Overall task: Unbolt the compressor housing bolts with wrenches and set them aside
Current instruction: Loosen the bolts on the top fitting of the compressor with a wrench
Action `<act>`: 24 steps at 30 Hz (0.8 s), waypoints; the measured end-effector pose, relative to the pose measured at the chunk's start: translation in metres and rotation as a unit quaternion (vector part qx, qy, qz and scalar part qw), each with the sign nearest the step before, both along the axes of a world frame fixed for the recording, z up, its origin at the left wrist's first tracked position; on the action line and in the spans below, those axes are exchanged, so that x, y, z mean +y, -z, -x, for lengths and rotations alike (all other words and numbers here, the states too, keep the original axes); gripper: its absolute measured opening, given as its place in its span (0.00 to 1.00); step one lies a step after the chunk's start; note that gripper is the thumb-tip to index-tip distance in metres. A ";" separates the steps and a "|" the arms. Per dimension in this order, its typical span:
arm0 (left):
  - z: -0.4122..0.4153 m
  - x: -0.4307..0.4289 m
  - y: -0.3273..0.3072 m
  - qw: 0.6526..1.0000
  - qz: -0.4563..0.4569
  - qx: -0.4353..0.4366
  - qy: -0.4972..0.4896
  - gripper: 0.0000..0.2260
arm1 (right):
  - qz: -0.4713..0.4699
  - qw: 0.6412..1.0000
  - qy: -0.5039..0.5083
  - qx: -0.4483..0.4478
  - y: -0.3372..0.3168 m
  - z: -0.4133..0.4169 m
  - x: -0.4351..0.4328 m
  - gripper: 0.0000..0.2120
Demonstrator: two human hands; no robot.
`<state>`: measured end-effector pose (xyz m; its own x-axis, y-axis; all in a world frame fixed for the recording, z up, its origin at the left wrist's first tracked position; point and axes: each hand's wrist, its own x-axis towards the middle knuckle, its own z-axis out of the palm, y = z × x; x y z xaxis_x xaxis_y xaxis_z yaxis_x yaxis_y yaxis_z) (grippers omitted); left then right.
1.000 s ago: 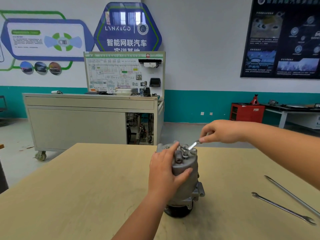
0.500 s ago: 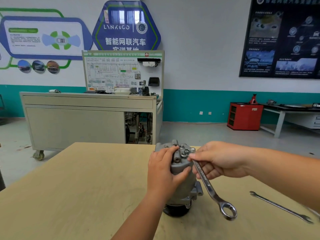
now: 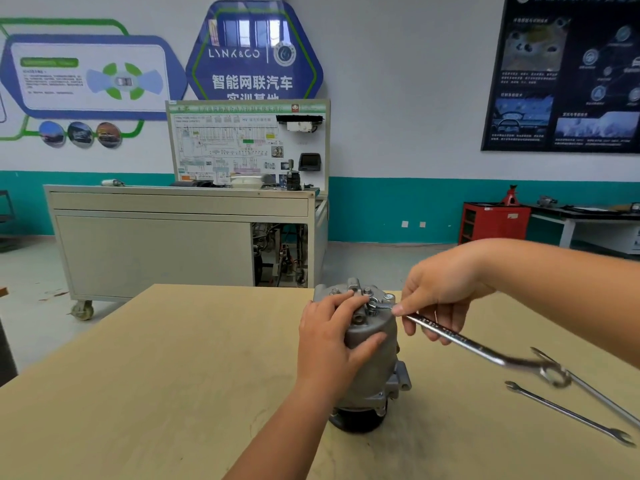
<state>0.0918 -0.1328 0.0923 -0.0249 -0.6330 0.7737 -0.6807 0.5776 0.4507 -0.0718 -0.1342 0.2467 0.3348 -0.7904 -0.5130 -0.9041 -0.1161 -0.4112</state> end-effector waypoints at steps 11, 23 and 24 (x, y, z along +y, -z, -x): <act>0.001 0.001 -0.001 1.000 0.020 -0.005 -0.002 0.21 | 0.224 0.953 -0.085 0.185 -0.006 0.003 -0.021 0.17; 0.001 0.001 0.001 1.000 -0.005 0.020 -0.001 0.27 | 0.154 0.980 0.051 -0.114 -0.015 0.027 -0.008 0.11; 0.002 0.001 0.001 1.000 -0.003 0.023 -0.003 0.27 | 0.126 0.981 0.055 -0.139 -0.008 0.023 -0.003 0.12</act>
<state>0.0903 -0.1320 0.0915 0.0142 -0.6375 0.7703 -0.6624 0.5711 0.4849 -0.0951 -0.1375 0.2551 0.3388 -0.9199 -0.1974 -0.7744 -0.1535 -0.6139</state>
